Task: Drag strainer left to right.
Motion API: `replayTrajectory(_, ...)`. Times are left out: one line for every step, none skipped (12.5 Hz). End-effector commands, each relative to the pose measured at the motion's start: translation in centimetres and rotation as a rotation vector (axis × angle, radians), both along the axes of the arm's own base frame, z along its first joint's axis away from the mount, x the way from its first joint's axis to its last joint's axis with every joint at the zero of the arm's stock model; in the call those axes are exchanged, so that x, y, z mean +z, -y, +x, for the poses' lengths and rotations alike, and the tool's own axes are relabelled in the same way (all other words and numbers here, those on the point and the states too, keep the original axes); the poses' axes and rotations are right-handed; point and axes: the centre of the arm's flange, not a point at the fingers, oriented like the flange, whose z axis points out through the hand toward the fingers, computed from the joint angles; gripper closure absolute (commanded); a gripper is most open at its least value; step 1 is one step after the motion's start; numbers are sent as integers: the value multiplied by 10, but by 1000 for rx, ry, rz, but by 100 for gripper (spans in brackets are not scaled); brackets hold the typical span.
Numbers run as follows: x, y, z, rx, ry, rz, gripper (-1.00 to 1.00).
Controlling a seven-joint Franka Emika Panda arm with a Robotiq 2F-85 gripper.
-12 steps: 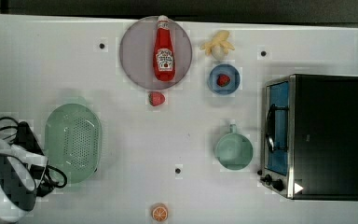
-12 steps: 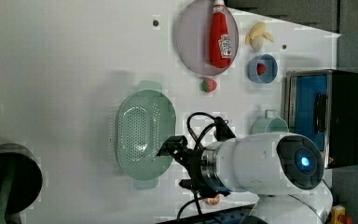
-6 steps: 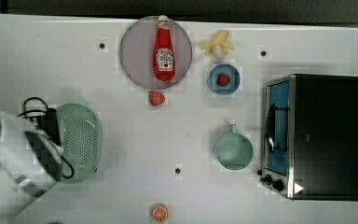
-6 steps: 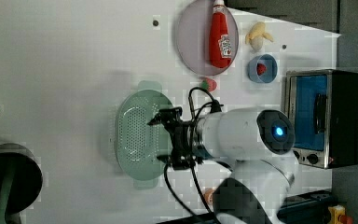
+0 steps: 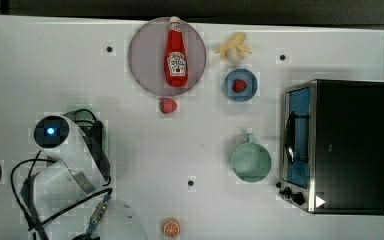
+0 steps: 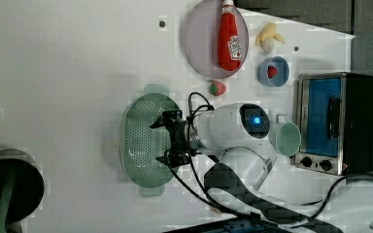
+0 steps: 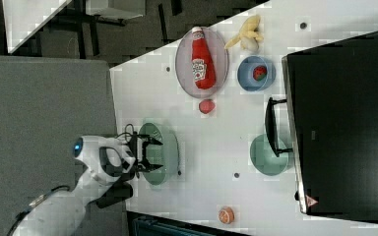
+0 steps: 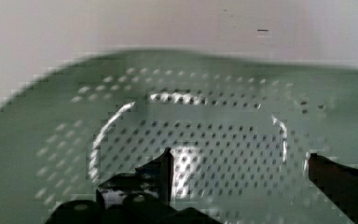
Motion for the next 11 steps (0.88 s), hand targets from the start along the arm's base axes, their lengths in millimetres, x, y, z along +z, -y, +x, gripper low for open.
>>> replayTrajectory(7, -9, -3, 3, 62, -9, -100)
replayTrajectory(1, -6, -4, -3, 65, -7, -100)
replayTrajectory(-4, -1, -3, -13, 71, -4, -100)
replayTrajectory(-7, 5, -1, -24, 84, -2, -100)
replayTrajectory(-10, 11, 0, -33, 85, -7, -100)
replayTrajectory(-14, 18, 0, -39, 80, -18, -100)
replayTrajectory(-17, 26, 1, -44, 80, -31, -100)
replayTrajectory(-19, 34, 2, -41, 85, -44, -100)
replayTrajectory(-19, 41, 4, -44, 99, -47, -100)
replayTrajectory(-20, 50, 5, -55, 98, -58, -100)
replayTrajectory(-19, 60, 7, -69, 101, -69, -100)
